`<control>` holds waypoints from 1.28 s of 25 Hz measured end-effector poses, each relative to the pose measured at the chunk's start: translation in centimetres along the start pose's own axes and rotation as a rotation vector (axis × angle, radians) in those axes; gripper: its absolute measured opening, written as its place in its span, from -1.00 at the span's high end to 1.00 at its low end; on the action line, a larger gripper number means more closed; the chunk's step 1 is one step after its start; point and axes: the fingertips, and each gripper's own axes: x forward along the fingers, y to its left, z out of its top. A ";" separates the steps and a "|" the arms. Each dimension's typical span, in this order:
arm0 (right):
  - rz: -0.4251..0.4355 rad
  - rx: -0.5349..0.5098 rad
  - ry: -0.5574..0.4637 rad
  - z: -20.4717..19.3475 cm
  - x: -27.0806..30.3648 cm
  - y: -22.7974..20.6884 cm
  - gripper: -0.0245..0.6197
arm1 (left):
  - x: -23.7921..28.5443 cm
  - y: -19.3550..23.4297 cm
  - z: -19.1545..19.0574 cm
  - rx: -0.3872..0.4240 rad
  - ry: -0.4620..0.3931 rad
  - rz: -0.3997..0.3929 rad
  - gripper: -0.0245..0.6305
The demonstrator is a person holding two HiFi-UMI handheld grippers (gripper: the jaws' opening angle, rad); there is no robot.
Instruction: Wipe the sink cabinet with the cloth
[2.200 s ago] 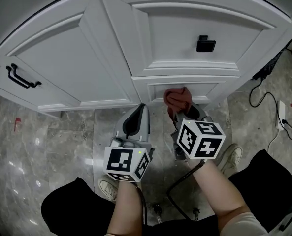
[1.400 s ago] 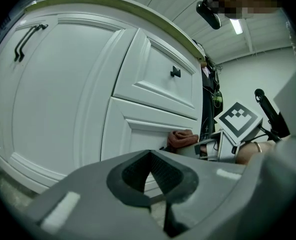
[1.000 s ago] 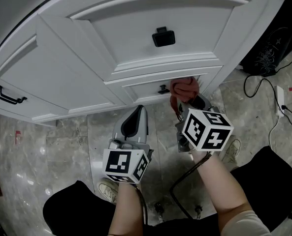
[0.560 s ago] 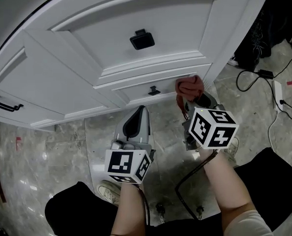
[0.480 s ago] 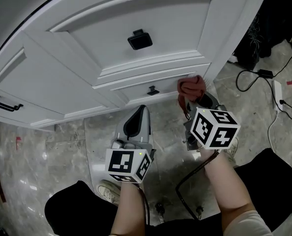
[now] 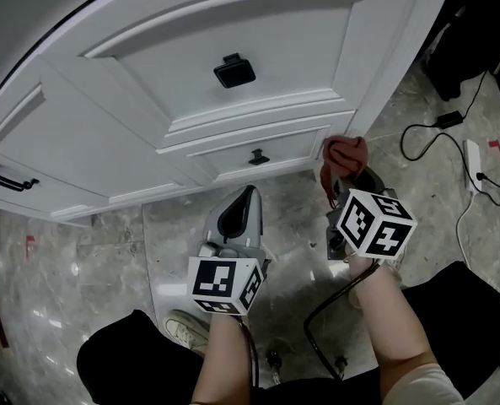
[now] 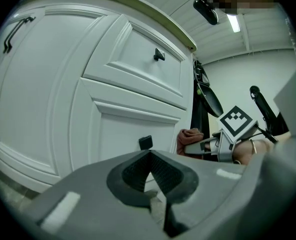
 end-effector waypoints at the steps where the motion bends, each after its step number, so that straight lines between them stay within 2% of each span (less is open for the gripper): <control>1: 0.012 -0.014 0.017 -1.0 0.2 0.8 0.68 | -0.3 0.6 0.0 0.006 0.003 0.014 0.92; 5: 0.089 -0.062 0.080 -4.8 1.4 5.3 0.68 | -1.9 4.1 0.3 -0.016 -0.015 0.088 0.92; 11: 0.234 -0.114 0.159 -10.2 3.2 14.0 0.68 | -4.7 8.3 -0.8 -0.026 0.010 0.172 0.92; 18: 0.356 -0.179 0.157 -13.0 5.5 21.4 0.67 | -8.2 12.8 -1.0 0.008 0.041 0.238 0.92; 25: 0.341 -0.204 0.120 -12.4 7.2 23.1 0.68 | -9.8 14.7 -1.5 -0.019 0.041 0.263 0.92; 28: 0.324 -0.209 0.102 -12.3 7.3 22.6 0.68 | -9.8 14.5 -1.7 -0.021 0.047 0.257 0.92; 32: 0.318 -0.161 0.115 -12.0 7.4 20.9 0.66 | -9.3 14.1 -1.8 -0.018 0.047 0.239 0.92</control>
